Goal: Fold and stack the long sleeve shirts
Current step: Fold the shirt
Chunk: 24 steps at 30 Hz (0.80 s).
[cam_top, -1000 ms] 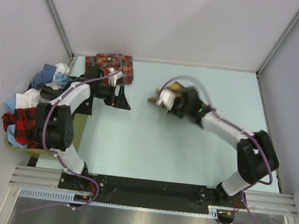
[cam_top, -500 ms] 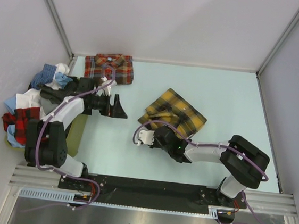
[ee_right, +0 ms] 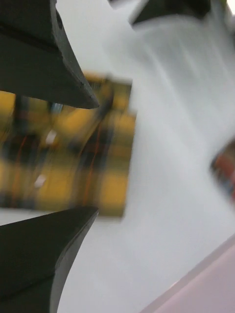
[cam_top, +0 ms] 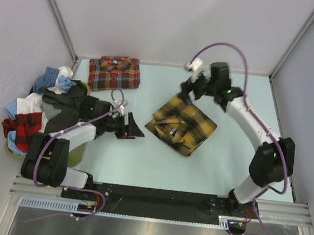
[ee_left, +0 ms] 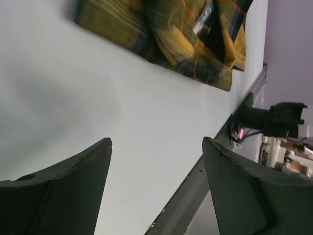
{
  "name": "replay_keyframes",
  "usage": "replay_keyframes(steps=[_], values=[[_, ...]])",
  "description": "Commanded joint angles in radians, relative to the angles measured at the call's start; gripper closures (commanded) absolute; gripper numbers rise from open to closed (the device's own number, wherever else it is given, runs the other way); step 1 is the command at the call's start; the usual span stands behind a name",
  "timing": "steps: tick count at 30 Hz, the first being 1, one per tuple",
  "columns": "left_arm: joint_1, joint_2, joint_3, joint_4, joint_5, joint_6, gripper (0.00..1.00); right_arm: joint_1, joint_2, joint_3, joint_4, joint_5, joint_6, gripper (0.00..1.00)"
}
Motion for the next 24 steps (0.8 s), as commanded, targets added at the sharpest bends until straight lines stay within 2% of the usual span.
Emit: replay_keyframes(steps=[1,4,7,11,15,17,18,19,20,21,22,24], values=[[-0.147,0.087,-0.053,0.304,-0.040,-0.257,0.23,-0.239,0.216,0.151,-0.343,-0.195,0.073,0.21],[-0.202,0.184,-0.034,0.372,-0.044,-0.304,0.30,-0.360,0.415,0.329,-0.419,-0.250,0.153,0.24],[-0.230,0.265,0.022,0.370,-0.031,-0.292,0.36,-0.419,0.550,0.388,-0.466,-0.311,0.176,0.24],[-0.244,0.308,0.060,0.314,-0.029,-0.265,0.42,-0.433,0.662,0.391,-0.520,-0.342,0.141,0.26],[-0.242,0.279,0.048,0.268,-0.041,-0.240,0.44,-0.433,0.661,0.300,-0.572,-0.359,0.101,0.31],[-0.242,0.266,0.034,0.269,-0.049,-0.245,0.44,-0.440,0.632,0.230,-0.601,-0.379,0.083,0.46],[-0.242,0.261,0.031,0.272,-0.049,-0.249,0.45,-0.439,0.591,0.142,-0.614,-0.385,0.064,0.53],[-0.242,0.258,0.028,0.278,-0.047,-0.251,0.45,-0.440,0.560,0.092,-0.629,-0.405,0.052,0.67],[-0.238,0.259,0.029,0.278,-0.047,-0.251,0.47,-0.440,0.531,0.040,-0.650,-0.417,0.043,0.74],[-0.235,0.261,0.031,0.274,-0.049,-0.251,0.47,-0.437,0.462,-0.080,-0.661,-0.428,0.038,0.79],[-0.228,0.264,0.033,0.272,-0.055,-0.249,0.47,-0.430,0.428,-0.133,-0.670,-0.457,0.036,0.85],[-0.196,0.268,0.040,0.248,-0.058,-0.233,0.48,-0.420,0.356,-0.245,-0.695,-0.500,0.041,0.87]])
